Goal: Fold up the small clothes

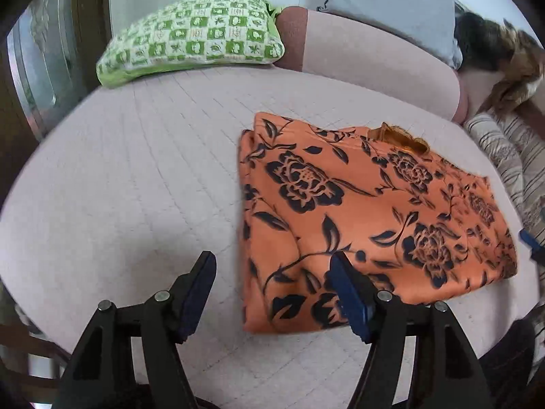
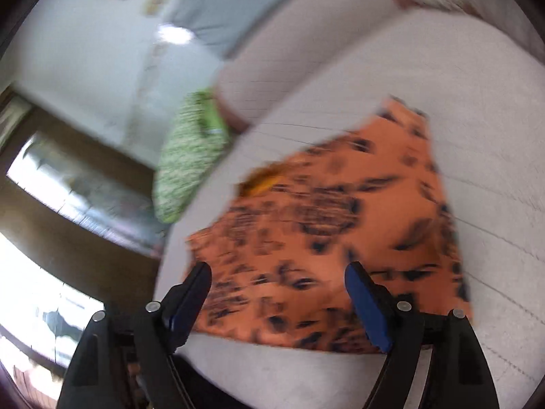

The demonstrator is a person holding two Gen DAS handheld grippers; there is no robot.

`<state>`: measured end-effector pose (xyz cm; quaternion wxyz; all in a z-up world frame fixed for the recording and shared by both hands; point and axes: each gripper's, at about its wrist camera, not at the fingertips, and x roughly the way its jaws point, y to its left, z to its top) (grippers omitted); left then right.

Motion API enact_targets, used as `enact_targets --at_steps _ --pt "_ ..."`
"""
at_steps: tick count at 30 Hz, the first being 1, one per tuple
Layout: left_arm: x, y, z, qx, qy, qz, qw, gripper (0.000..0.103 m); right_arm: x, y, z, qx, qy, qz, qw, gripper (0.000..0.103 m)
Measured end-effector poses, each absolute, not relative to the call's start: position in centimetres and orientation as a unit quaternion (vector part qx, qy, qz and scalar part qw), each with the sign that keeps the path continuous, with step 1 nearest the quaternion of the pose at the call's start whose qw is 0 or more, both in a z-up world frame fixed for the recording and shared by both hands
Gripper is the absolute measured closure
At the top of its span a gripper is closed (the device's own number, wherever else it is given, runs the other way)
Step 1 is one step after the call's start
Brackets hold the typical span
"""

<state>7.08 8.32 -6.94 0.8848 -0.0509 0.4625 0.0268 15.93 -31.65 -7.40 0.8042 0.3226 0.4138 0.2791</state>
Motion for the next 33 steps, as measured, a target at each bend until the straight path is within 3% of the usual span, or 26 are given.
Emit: enact_targets --at_steps 3,4,9,13,16,20,22,26,33 --pt "7.6 9.6 -10.4 -0.062 0.526 0.047 0.847 0.033 17.3 -33.1 -12.6 0.343 0.48 0.199 0.783 0.014" --pt "7.1 10.2 -9.9 -0.08 0.511 0.049 0.855 0.033 17.3 -34.6 -13.7 0.387 0.472 0.188 0.77 0.023" --pt "5.9 9.5 -4.9 -0.055 0.442 0.057 0.893 0.033 14.4 -36.2 -9.7 0.402 0.402 0.205 0.797 0.022" --pt "6.9 7.8 -3.1 -0.056 0.409 0.018 0.911 0.033 14.2 -36.0 -10.3 0.395 0.408 0.211 0.796 0.022" --pt "8.5 5.9 -4.6 -0.027 0.423 -0.004 0.906 0.032 15.7 -36.0 -13.9 0.431 0.448 0.169 0.765 0.023" --pt "9.8 7.1 -10.3 -0.021 0.503 0.034 0.864 0.03 15.1 -35.9 -11.5 0.425 0.427 0.166 0.781 0.022" --pt "9.1 8.5 -9.8 -0.075 0.49 0.038 0.868 0.029 15.3 -34.6 -8.8 0.388 0.414 0.202 0.798 0.022" --pt "9.2 9.6 -7.5 -0.081 0.465 0.025 0.881 0.029 17.2 -32.2 -6.5 0.339 0.399 0.237 0.818 0.022" --pt "15.7 13.8 -5.7 -0.089 0.451 0.037 0.887 0.029 19.0 -31.4 -12.4 0.362 0.461 0.226 0.778 0.022"
